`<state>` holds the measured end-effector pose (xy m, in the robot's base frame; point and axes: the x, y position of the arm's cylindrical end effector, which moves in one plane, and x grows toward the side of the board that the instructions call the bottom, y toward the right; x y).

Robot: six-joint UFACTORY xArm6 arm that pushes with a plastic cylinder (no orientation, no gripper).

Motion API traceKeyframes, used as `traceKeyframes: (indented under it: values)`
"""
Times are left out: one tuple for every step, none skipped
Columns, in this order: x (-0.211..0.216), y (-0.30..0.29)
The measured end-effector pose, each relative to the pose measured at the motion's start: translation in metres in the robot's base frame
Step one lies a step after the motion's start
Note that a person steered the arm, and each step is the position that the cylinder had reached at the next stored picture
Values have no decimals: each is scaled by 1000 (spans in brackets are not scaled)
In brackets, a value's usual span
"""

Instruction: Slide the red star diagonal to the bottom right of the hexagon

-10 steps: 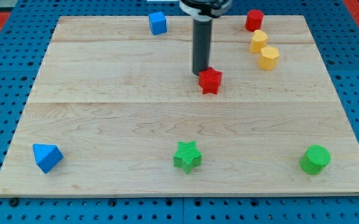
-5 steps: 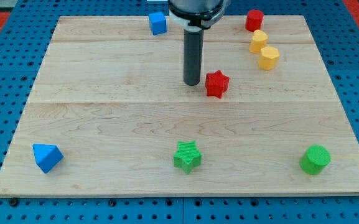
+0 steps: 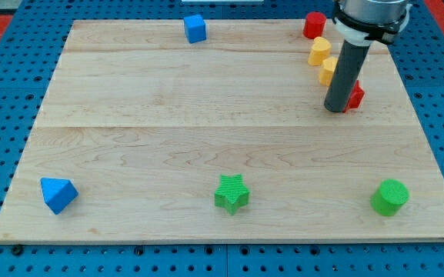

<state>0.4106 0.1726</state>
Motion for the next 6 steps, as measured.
traceKeyframes:
  values:
    - [29,-10]
    - [34,-10]
    - [34,-19]
    - [7,-45]
    - [-31,-43]
    - [-51,-19]
